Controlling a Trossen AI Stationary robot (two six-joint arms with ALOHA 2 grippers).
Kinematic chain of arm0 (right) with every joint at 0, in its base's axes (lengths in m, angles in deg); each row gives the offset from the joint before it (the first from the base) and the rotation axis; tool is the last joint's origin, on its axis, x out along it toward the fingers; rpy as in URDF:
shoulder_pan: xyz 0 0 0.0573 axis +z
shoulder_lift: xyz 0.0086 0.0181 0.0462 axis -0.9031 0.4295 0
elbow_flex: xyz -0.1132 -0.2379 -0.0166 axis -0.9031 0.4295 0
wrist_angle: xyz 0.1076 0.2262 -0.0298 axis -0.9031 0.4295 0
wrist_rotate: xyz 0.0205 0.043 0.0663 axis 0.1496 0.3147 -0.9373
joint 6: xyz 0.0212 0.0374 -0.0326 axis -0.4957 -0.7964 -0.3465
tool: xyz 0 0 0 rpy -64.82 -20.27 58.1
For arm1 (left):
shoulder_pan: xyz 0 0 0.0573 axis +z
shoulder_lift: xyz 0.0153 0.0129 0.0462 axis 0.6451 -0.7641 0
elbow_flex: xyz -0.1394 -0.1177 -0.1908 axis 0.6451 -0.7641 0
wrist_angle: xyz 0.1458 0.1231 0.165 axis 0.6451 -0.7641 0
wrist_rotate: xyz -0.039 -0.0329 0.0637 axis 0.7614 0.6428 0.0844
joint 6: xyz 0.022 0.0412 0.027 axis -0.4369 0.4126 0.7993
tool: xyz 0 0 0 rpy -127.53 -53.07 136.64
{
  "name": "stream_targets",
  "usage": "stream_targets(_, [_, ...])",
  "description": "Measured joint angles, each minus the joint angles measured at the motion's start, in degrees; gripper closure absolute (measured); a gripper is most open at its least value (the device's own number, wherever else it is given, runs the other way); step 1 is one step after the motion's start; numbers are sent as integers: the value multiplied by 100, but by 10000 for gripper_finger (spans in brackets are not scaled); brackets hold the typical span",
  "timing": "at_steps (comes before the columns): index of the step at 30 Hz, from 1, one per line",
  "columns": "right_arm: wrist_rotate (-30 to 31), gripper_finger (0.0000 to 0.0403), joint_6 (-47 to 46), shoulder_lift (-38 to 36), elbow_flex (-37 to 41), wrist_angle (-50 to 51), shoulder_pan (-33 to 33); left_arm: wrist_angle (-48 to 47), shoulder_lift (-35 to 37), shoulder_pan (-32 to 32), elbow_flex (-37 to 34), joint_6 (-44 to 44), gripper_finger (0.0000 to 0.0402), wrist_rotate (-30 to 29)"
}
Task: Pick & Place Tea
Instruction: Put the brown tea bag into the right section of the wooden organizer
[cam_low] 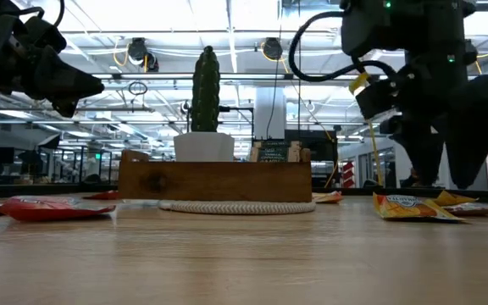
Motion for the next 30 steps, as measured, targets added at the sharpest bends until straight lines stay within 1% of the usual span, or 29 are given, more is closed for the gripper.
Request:
stream_targets(3, [-147,143,-26,86,166,-129,2,0,-1,1,0,0,344,0])
stream_targets(7, [-133,124,-110,150,372,-176,1,2,-1,-1,0,0,344,0])
stream_targets(11, [-152,107,-175,133,573,-637,-11,3,2,1,0,-1,344,-2])
stream_targets(14, [-238,104,-256,113,780,-951,-13,2,-1,0,0,0,344,0])
stream_targets(17, [-234,114,-464,110,975,-1061,-17,2,-1,-1,0,1,344,0])
stream_targets(20, [-255,140,-639,126,1087,-979,-39,0,-1,1,0,1,344,0])
stream_targets(22, [-274,167,-753,132,1139,-925,-44,10,1,-1,0,0,344,0])
stream_targets(30, [-307,312,-737,128,1171,-965,-48,2,-1,-1,0,1,344,0])
